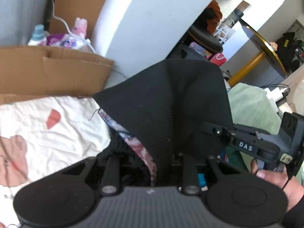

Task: Fold clothes
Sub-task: 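Carry the held shorts with both tools over the leopard cloth toward the clothes pile, then lower the shorts onto the black clothes pile and open both tools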

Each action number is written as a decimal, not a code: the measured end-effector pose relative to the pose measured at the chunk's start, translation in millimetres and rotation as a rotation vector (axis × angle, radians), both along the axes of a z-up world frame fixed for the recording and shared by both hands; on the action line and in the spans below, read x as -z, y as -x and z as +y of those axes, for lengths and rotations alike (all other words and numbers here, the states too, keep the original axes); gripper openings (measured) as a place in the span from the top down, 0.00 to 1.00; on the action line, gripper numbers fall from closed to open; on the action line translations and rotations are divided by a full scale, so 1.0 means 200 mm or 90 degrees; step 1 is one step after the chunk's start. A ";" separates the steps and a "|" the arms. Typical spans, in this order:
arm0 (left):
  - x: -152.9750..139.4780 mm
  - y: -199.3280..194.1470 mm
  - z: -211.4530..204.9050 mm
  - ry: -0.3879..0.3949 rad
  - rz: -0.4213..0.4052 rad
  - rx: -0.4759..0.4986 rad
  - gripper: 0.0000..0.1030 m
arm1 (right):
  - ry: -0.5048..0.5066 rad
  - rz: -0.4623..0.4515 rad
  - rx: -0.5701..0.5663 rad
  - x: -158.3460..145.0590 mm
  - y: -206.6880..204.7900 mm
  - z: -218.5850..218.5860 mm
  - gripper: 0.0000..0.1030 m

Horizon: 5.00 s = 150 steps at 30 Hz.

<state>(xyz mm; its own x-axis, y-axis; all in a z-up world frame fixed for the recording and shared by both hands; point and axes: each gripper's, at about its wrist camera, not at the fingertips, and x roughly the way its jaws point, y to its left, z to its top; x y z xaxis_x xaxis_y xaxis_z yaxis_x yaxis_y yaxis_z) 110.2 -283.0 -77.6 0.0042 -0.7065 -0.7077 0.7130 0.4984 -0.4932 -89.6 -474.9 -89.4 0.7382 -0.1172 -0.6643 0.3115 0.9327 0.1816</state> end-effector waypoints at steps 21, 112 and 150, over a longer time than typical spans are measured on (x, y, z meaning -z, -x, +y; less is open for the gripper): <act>0.55 0.08 -0.47 0.064 0.088 0.075 0.73 | 0.058 0.053 0.071 0.28 0.09 -0.42 0.93; 1.08 -0.68 -0.68 0.106 0.116 0.003 0.20 | -0.007 -0.035 0.212 1.12 -0.38 -0.11 0.60; 0.95 -0.81 -0.60 0.045 -0.054 -0.045 0.83 | -0.039 -0.024 0.238 1.17 -0.44 -0.15 0.56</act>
<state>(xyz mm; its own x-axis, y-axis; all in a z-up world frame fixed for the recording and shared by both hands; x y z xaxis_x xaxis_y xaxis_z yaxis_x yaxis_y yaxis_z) 273.0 -402.6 -267.6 0.1130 -0.7509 -0.6507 0.7178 0.5145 -0.4691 -1.0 -504.5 -323.2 0.6759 -0.3436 -0.6520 0.6202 0.7431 0.2513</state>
